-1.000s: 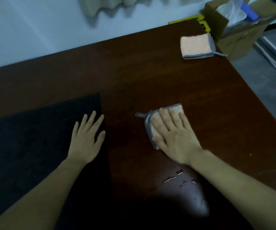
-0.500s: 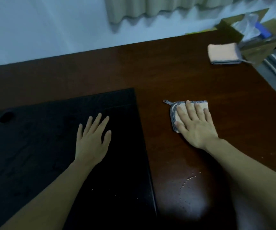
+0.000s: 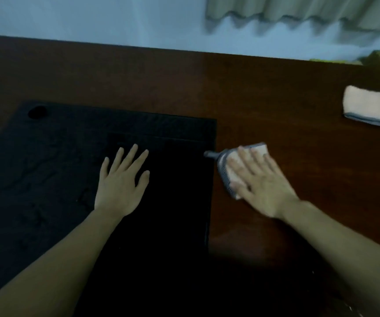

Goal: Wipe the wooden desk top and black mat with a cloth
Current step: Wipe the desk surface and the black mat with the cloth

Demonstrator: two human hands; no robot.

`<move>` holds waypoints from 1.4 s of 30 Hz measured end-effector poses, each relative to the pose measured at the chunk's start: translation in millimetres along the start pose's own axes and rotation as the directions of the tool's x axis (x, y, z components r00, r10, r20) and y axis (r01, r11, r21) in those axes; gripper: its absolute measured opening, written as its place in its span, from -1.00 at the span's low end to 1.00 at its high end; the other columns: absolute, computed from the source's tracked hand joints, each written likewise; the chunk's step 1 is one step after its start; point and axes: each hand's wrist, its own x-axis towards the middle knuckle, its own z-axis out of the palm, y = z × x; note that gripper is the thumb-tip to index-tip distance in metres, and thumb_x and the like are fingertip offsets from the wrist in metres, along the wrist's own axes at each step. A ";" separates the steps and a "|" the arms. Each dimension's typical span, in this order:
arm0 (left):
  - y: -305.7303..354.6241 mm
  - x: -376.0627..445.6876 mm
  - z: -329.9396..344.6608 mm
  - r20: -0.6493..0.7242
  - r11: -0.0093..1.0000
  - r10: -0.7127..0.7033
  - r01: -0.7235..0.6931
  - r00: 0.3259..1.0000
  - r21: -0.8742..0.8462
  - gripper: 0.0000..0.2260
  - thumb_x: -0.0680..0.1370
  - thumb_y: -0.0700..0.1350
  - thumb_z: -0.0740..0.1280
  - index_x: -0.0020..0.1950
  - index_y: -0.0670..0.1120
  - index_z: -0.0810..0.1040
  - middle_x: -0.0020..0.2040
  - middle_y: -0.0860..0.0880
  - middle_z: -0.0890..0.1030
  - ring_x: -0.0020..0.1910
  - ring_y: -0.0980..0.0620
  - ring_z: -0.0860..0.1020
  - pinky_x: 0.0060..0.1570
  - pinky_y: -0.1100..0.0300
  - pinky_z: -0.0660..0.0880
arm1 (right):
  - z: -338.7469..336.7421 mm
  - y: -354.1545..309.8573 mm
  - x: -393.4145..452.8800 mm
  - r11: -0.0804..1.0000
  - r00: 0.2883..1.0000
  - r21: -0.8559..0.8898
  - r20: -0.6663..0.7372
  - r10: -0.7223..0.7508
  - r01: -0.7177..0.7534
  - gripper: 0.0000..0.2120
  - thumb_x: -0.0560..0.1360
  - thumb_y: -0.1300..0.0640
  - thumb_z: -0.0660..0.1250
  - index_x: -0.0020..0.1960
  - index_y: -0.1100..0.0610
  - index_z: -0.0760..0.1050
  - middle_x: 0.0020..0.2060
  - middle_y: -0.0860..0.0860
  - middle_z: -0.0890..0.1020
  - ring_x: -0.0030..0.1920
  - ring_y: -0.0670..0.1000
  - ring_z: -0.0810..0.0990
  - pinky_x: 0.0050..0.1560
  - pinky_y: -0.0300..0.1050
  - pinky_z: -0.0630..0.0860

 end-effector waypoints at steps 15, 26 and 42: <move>13.4 -10.8 2.6 -0.180 0.979 -0.199 0.202 0.963 -0.004 -0.49 0.65 0.23 -0.07 0.60 0.20 0.20 0.62 0.16 0.14 0.61 0.11 0.03 0.58 -0.03 -0.05 | 4.8 -63.4 -14.2 0.910 0.910 0.016 0.038 -0.414 0.413 -0.36 0.64 -0.31 -0.16 0.63 -0.15 -0.28 0.61 0.01 -0.34 0.59 0.14 -0.38 0.54 0.18 -0.37; 12.7 -6.1 5.2 -0.193 0.975 -0.219 0.219 0.956 -0.018 -0.54 0.68 0.19 -0.02 0.59 0.21 0.21 0.62 0.17 0.14 0.61 0.14 0.03 0.58 -0.02 -0.02 | -27.5 -5.6 118.4 0.988 0.987 -0.027 -0.040 -0.154 0.153 -0.30 0.55 -0.39 -0.33 0.63 -0.18 -0.28 0.63 0.00 -0.28 0.62 0.11 -0.30 0.58 0.17 -0.28; -48.0 -83.6 -19.3 -0.227 0.891 -0.448 0.454 0.865 -0.027 -0.48 0.67 0.22 -0.12 0.63 0.17 0.12 0.64 0.11 0.09 0.63 0.04 -0.03 0.58 -0.04 -0.09 | -13.2 -76.7 67.0 0.840 0.852 -0.168 0.005 -0.523 0.516 -0.29 0.53 -0.41 -0.41 0.60 -0.15 -0.37 0.60 0.00 -0.31 0.62 0.16 -0.27 0.56 0.10 -0.33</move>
